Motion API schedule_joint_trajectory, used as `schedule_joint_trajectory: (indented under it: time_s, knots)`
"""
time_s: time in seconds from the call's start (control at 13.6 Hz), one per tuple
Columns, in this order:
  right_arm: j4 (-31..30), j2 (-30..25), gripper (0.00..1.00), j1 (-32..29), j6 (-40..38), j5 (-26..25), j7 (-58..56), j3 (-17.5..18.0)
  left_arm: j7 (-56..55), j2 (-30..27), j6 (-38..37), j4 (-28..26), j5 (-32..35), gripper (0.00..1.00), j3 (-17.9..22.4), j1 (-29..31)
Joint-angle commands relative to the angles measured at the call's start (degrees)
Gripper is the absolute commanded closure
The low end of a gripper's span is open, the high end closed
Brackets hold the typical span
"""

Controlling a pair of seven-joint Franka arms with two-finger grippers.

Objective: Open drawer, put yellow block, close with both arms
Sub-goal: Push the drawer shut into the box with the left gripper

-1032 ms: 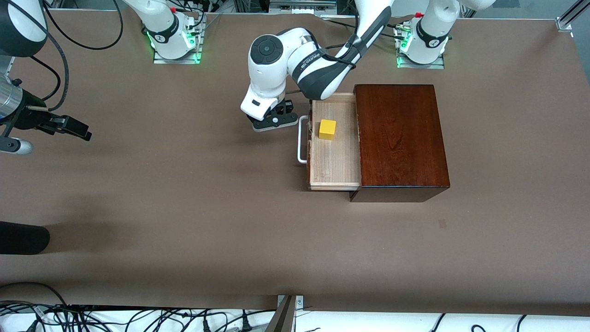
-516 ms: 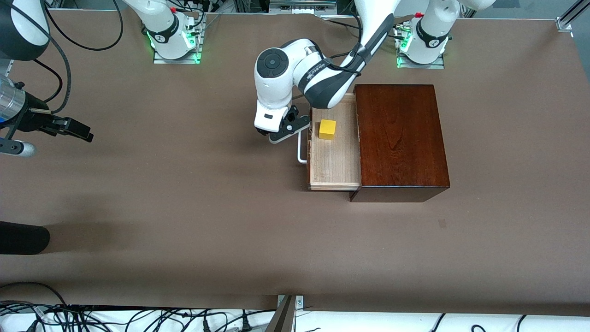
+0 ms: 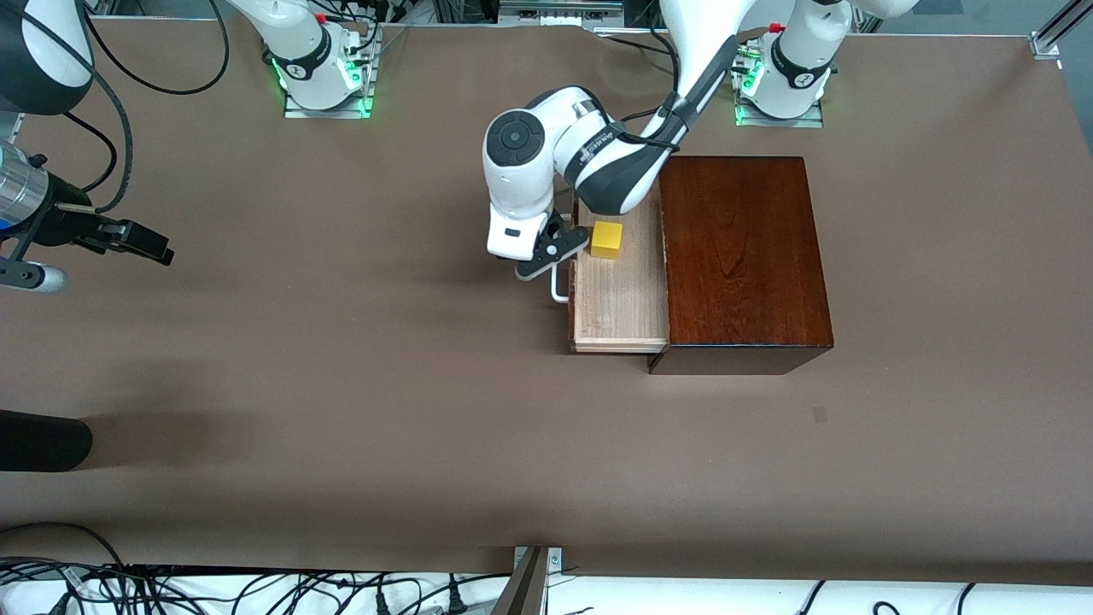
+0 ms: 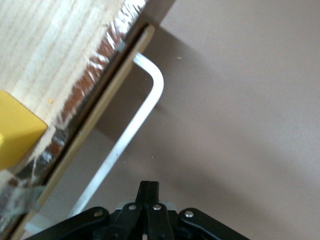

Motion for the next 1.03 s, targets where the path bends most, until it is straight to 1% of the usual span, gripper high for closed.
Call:
schedule_joint_trajectory:
  time_s: [0.0,0.15,0.22,0.29,0.44,0.59,0.66,0.88,0.96]
  knots:
    - [0.5,-0.2,0.00,-0.4,-0.2,0.9,0.6,0.2,-1.1,0.0,-1.7,0.5,0.4,1.00,-0.2,1.2]
    - [0.5,-0.3,0.00,-0.4,-0.3,0.9,0.6,0.2,-1.1,-0.3,-1.8,0.1,0.3,1.00,-0.2,1.9]
    - [0.5,-0.3,0.00,-0.4,-0.3,0.9,0.6,0.2,-1.1,-0.4,-1.7,-0.6,0.2,0.86,-0.2,2.0]
    - [0.5,-0.3,0.00,-0.4,-0.2,0.9,0.6,0.2,-1.1,-0.4,-1.7,-0.6,0.2,0.83,-0.2,2.0]
    - [0.5,-0.3,0.00,-0.4,-0.2,0.9,0.6,0.2,-2.2,-0.4,-1.6,-0.6,0.1,0.86,-0.2,1.9]
    - [0.5,-0.3,0.00,-0.4,-0.1,0.9,0.6,0.2,-4.4,-0.3,-1.5,-1.7,0.2,0.84,-0.2,1.9]
    - [0.5,-0.3,0.00,-0.4,-0.1,0.9,0.6,0.2,-4.4,-0.4,-1.5,-1.8,0.1,0.83,-0.3,1.9]
    - [0.5,-0.3,0.00,-0.4,0.0,0.9,0.6,0.2,-4.4,-1.1,-1.5,-1.7,0.2,0.83,-1.2,1.5]
    - [0.5,-0.2,0.00,-0.4,0.0,0.9,0.6,0.2,-4.2,-0.9,-1.5,-1.8,0.3,0.77,-1.2,1.4]
